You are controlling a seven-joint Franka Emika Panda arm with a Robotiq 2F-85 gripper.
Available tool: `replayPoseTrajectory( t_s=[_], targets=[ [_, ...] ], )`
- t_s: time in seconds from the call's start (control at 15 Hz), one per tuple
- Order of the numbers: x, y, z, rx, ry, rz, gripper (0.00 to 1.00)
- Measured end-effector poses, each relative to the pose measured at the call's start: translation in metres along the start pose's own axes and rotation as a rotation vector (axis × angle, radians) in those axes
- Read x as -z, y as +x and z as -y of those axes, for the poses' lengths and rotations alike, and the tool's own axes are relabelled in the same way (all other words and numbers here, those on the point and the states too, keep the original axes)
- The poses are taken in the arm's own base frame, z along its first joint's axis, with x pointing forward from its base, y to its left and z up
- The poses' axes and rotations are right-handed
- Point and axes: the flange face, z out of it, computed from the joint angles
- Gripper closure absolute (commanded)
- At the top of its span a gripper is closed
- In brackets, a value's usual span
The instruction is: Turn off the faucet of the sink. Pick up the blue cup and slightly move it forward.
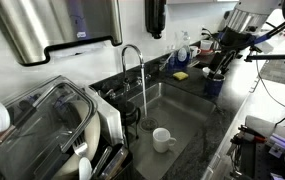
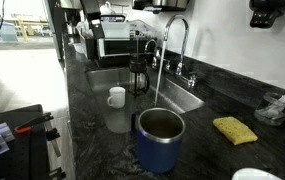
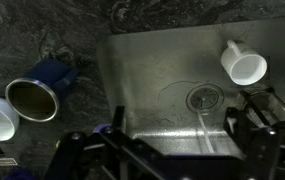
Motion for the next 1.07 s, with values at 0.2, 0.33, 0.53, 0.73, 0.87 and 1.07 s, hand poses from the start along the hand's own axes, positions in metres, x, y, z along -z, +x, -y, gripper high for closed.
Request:
replayPoseTrajectory(
  t_s=[0.2, 0.33, 0.53, 0.73, 0.87, 1.07],
  targets=[
    [0.000, 0.001, -0.005, 0.004, -0.012, -0.005, 0.00],
    [-0.001, 0.004, -0.012, 0.002, -0.009, -0.011, 0.00],
    [-0.003, 0.013, -0.028, 0.001, 0.015, -0.044, 0.00],
    [-0.015, 0.035, -0.044, 0.003, 0.044, -0.105, 0.00],
    [-0.032, 0.058, -0.049, 0.016, 0.052, -0.140, 0.00],
    [-0.060, 0.096, -0.049, 0.062, 0.051, -0.165, 0.00]
  ],
)
